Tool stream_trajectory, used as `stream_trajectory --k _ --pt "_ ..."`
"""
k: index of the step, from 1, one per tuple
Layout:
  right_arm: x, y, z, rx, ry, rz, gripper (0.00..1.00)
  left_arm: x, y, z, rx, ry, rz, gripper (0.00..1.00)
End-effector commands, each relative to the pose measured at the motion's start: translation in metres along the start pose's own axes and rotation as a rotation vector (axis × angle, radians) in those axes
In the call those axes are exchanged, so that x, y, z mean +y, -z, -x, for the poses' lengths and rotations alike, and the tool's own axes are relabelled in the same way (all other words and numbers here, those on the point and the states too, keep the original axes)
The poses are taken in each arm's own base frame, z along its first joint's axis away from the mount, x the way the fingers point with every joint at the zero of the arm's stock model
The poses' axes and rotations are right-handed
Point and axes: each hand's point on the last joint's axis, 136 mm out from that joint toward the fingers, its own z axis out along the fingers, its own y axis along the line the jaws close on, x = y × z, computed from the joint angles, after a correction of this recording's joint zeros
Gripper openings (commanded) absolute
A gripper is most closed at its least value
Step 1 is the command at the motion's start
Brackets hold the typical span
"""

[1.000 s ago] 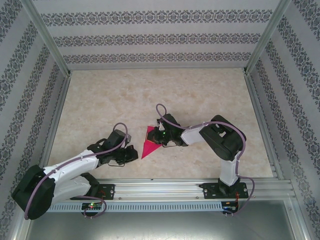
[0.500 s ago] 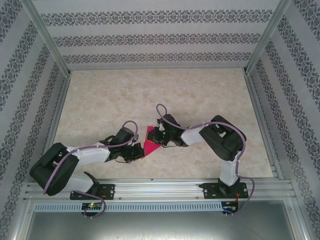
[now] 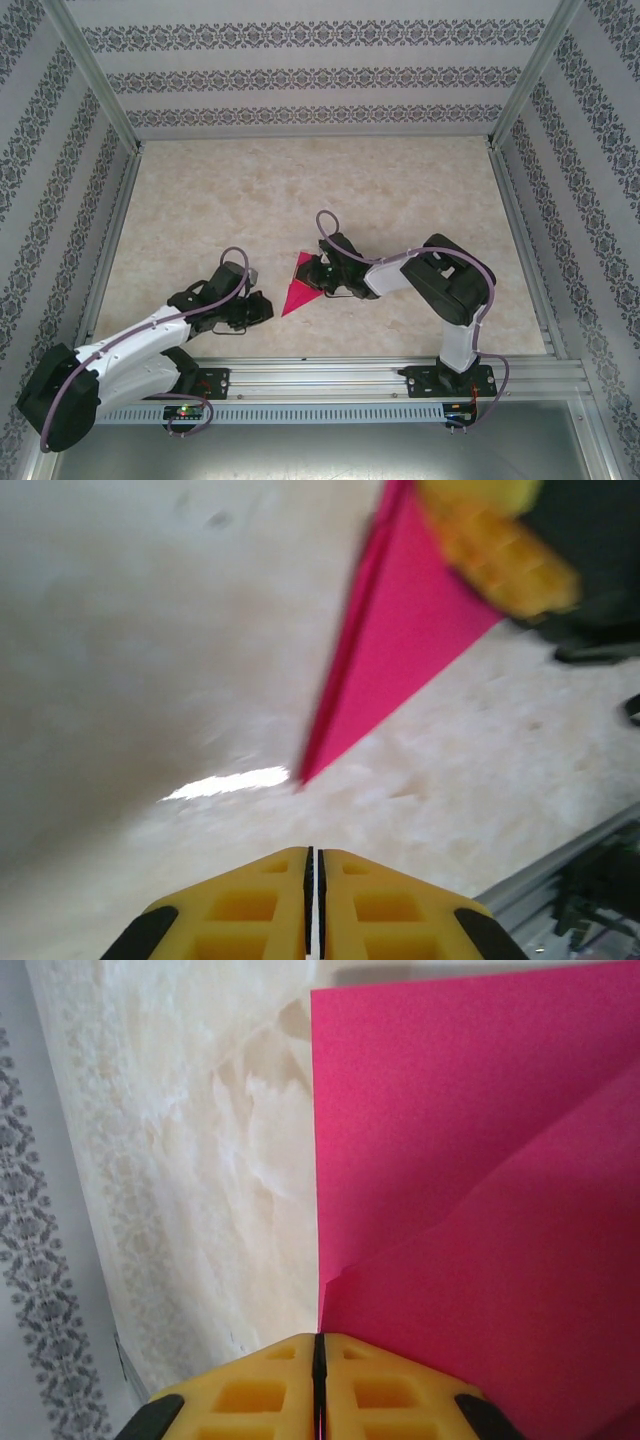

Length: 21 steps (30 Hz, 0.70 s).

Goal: Fold a paper plane with a square sheet of paper (pick it up from the middle)
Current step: Fourth fold the wing at the center of the table.

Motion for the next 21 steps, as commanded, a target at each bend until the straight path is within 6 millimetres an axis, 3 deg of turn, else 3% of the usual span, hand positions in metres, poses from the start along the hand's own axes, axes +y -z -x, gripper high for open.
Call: stream_trajectory --k 1,3,7,15,18,21 --pt "-0.092 0.004 -0.022 -0.043 -0.163 -0.287 0.12 -0.042 0.000 0.025 -0.044 -0.068 -0.083 0.10" --pt "-0.089 0.000 -0.025 -0.054 -0.166 -0.263 0.12 -0.058 -0.010 0.036 -0.041 -0.077 -0.115 0.08" --pt "-0.087 -0.004 -0.027 -0.045 -0.171 -0.247 0.12 -0.060 -0.037 0.047 -0.029 -0.064 -0.114 0.04" --pt "-0.078 -0.002 -0.025 -0.037 -0.144 -0.232 0.12 -0.017 -0.077 0.044 -0.003 -0.016 0.028 0.02" --pt "-0.068 0.004 -0.019 -0.043 -0.100 -0.218 0.12 0.005 -0.089 0.033 0.048 0.009 0.105 0.00" --pt "-0.054 0.018 -0.004 -0.061 -0.019 -0.233 0.14 0.033 -0.088 0.020 0.066 0.055 0.190 0.00"
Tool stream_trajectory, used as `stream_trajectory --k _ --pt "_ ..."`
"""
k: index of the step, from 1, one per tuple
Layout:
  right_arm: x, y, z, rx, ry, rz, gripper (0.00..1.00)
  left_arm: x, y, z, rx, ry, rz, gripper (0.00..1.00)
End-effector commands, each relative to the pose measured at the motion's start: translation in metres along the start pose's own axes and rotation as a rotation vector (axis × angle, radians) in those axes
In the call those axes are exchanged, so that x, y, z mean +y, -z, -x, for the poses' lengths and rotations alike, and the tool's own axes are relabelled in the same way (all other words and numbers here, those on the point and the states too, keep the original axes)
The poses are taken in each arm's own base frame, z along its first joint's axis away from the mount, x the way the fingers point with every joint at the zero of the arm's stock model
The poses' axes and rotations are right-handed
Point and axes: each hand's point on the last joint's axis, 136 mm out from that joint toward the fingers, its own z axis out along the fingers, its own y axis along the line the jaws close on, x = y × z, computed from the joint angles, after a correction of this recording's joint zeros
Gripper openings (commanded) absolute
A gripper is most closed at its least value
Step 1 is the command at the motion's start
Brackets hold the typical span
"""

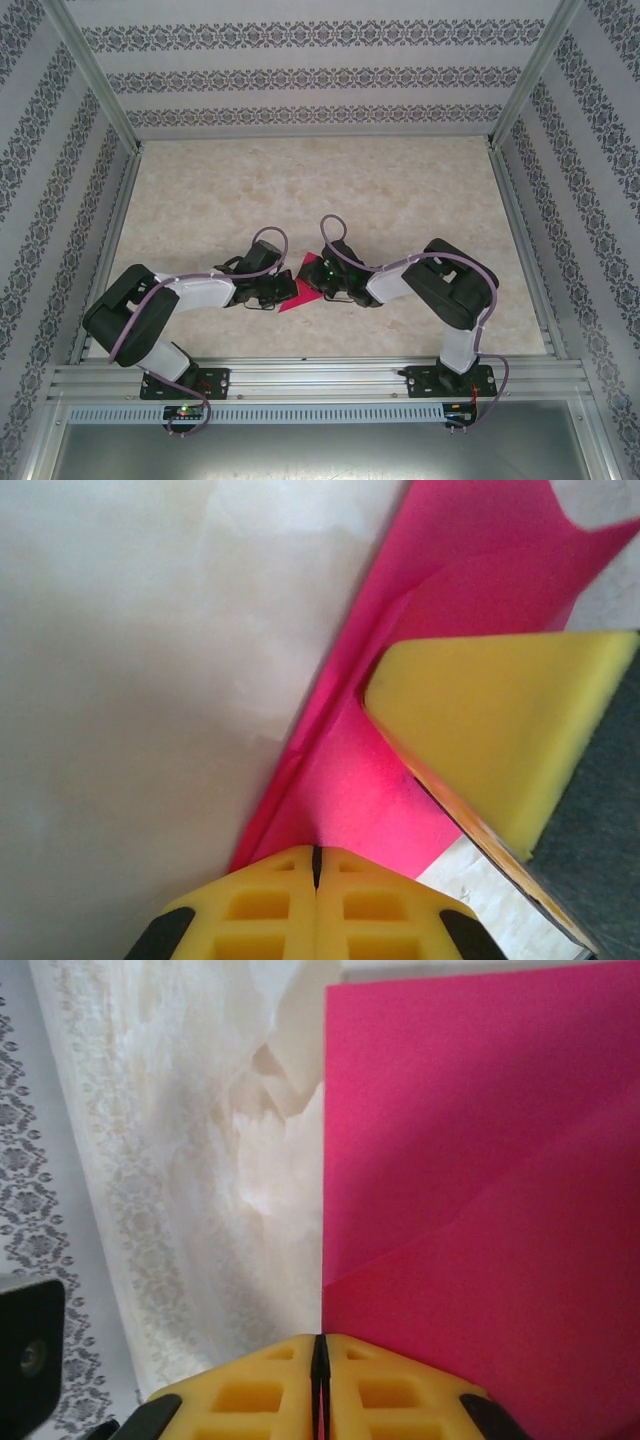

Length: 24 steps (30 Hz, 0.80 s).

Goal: Fold a paper plane with a square sheet of paper (pick it up from the middle)
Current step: Fourth fold the wing at the center of the table.

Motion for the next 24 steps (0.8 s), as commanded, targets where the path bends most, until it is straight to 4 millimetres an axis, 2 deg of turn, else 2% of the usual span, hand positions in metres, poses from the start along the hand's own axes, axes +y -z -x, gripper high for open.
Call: stream_trajectory --k 1,3,6,8,14,15,18,24 --pt "-0.046 0.015 0.001 0.028 0.091 -0.218 0.14 0.057 -0.010 -0.027 0.041 0.059 0.178 0.00" --pt "-0.028 0.025 0.010 0.013 0.150 -0.183 0.14 0.069 -0.009 -0.032 0.043 0.068 0.209 0.00" --pt "0.001 0.034 0.011 0.040 0.233 -0.108 0.14 0.070 -0.010 -0.034 0.050 0.062 0.202 0.00" --pt "0.003 0.036 0.007 0.052 0.237 -0.115 0.12 0.067 -0.010 -0.033 0.052 0.056 0.191 0.00" --pt "0.023 0.010 -0.019 0.112 0.222 0.004 0.08 0.065 -0.008 -0.033 0.064 0.032 0.202 0.00" --pt "0.021 0.005 -0.021 0.116 0.215 -0.004 0.08 0.064 -0.008 -0.033 0.066 0.029 0.201 0.00" --pt "-0.012 0.000 -0.014 0.071 0.178 -0.116 0.06 0.063 -0.008 -0.033 0.069 0.027 0.204 0.00" --pt "-0.055 0.020 0.023 -0.005 0.124 -0.193 0.06 0.079 -0.004 -0.038 0.065 0.040 0.256 0.00"
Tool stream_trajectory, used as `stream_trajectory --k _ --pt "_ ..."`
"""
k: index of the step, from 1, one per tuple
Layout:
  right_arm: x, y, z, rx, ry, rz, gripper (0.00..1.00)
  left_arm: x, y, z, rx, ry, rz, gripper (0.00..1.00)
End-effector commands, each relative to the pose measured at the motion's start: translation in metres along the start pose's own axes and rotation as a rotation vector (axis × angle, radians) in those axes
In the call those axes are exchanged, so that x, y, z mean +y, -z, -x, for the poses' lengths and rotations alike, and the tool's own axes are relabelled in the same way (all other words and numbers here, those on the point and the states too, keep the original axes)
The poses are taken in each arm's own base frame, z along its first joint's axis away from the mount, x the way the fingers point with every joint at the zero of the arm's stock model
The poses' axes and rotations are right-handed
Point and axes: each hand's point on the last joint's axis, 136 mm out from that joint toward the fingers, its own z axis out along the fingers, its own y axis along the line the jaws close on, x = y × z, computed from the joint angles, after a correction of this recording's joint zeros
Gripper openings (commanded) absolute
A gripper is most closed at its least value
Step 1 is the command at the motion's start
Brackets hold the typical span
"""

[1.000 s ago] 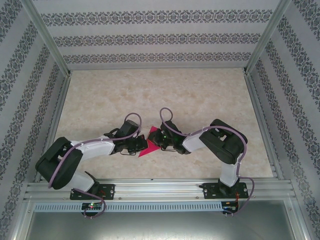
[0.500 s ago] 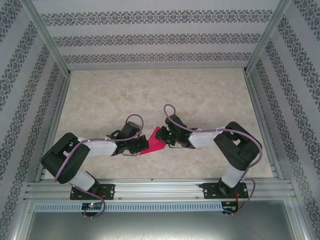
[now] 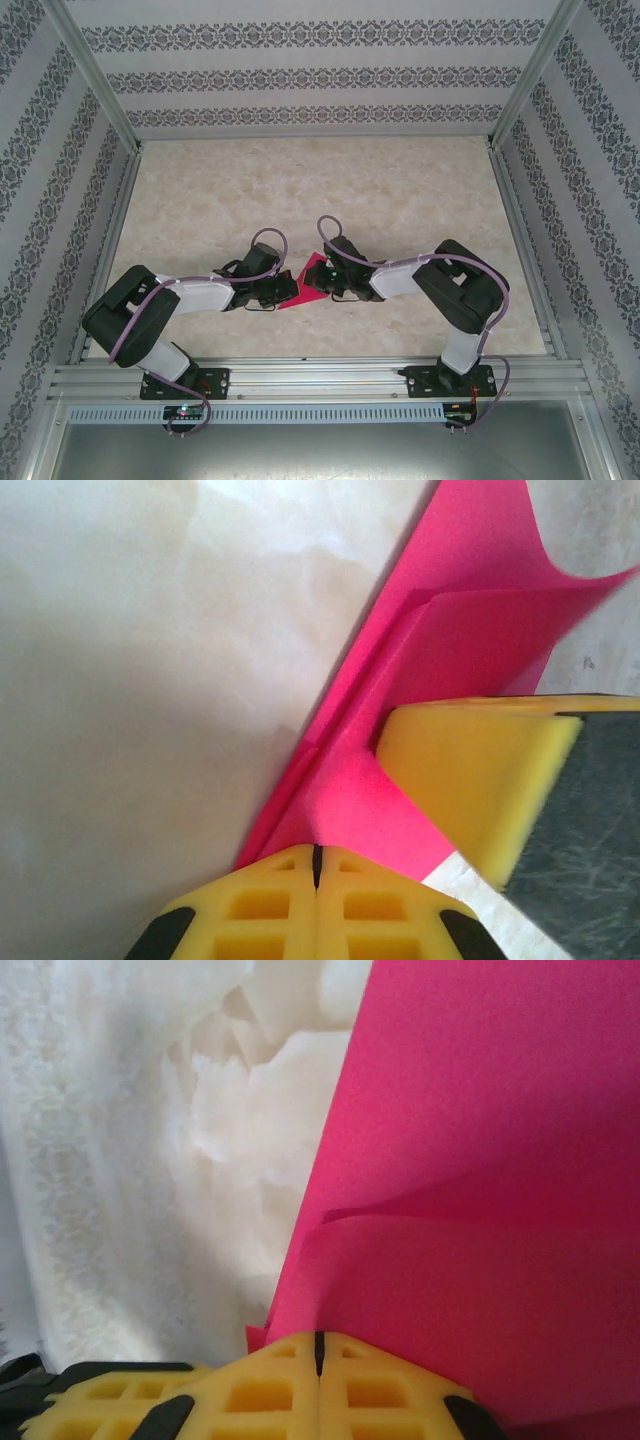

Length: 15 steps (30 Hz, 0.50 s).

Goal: Fold a paper plane with a square sheet of paper (pick it up from the middle)
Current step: Fourth fold the wing at the center of the table.

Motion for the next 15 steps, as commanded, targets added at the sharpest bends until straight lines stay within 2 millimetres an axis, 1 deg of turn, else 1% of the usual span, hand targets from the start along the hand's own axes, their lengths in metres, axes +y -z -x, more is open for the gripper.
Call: stream_trajectory --k 1,5,9,12,15 --pt "-0.051 0.009 0.017 -0.061 -0.033 -0.137 0.07 0.080 0.000 -0.041 0.102 0.053 0.292 0.00" --pt "-0.068 0.017 0.034 -0.065 -0.055 -0.139 0.07 0.084 0.000 -0.045 0.107 0.058 0.291 0.00" --pt "-0.090 0.024 0.054 -0.076 -0.109 -0.155 0.08 0.089 0.002 -0.048 0.109 0.055 0.304 0.00" --pt "-0.096 0.028 0.069 -0.084 -0.136 -0.130 0.08 0.091 0.001 -0.049 0.112 0.055 0.303 0.00" --pt "-0.099 0.039 0.084 -0.109 -0.145 -0.131 0.09 0.092 0.001 -0.050 0.114 0.055 0.306 0.00"
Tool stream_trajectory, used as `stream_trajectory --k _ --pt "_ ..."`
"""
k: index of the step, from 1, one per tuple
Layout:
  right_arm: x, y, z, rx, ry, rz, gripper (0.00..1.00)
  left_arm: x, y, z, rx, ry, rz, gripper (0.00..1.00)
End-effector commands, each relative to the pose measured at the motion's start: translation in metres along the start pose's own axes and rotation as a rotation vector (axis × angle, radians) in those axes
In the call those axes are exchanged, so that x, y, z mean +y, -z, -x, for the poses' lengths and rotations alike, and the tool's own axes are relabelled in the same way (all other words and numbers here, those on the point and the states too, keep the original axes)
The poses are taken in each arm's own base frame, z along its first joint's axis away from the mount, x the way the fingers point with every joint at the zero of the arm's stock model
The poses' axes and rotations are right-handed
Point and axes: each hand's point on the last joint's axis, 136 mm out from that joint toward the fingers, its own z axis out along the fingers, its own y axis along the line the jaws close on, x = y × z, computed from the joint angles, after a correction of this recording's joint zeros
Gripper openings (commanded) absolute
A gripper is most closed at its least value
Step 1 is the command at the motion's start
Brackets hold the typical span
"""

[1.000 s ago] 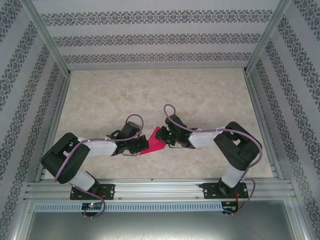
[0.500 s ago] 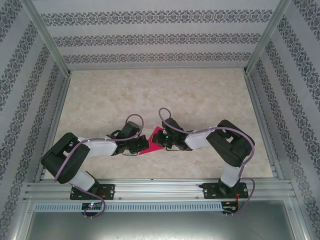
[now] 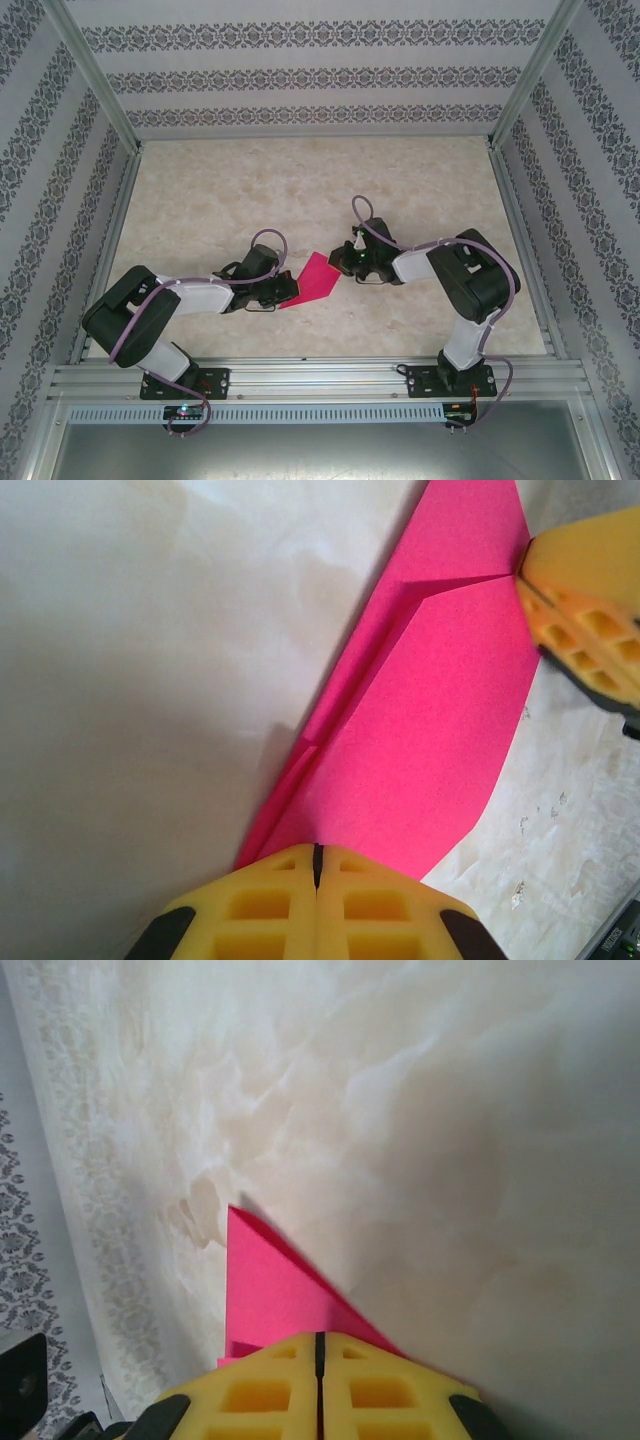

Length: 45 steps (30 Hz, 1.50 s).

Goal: Fold a paper plane with a square sheet of paper (pick it up from the middle)
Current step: Fourth fold the wing at the center of the table.

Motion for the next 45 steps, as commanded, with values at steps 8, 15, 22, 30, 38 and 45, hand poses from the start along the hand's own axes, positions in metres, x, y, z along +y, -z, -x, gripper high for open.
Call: stream_trajectory --k 8,15,22,30,38,45 --pt "0.001 0.054 0.042 -0.137 0.087 -0.095 0.10 0.084 0.003 -0.049 0.130 0.067 0.299 0.00" --pt "0.046 0.044 -0.004 -0.126 0.147 -0.020 0.09 0.081 0.002 -0.046 0.128 0.069 0.296 0.00" --pt "0.038 0.002 -0.031 -0.077 0.116 0.003 0.06 0.082 0.001 -0.047 0.135 0.066 0.301 0.00" --pt "-0.036 0.010 -0.007 -0.118 0.011 -0.108 0.06 0.083 0.002 -0.048 0.140 0.062 0.307 0.00" --pt "-0.020 0.041 0.028 -0.137 0.018 -0.045 0.07 0.080 0.001 -0.049 0.142 0.062 0.288 0.00" --pt "0.041 0.039 -0.008 -0.120 0.149 -0.020 0.09 0.076 0.000 -0.047 0.142 0.060 0.275 0.00"
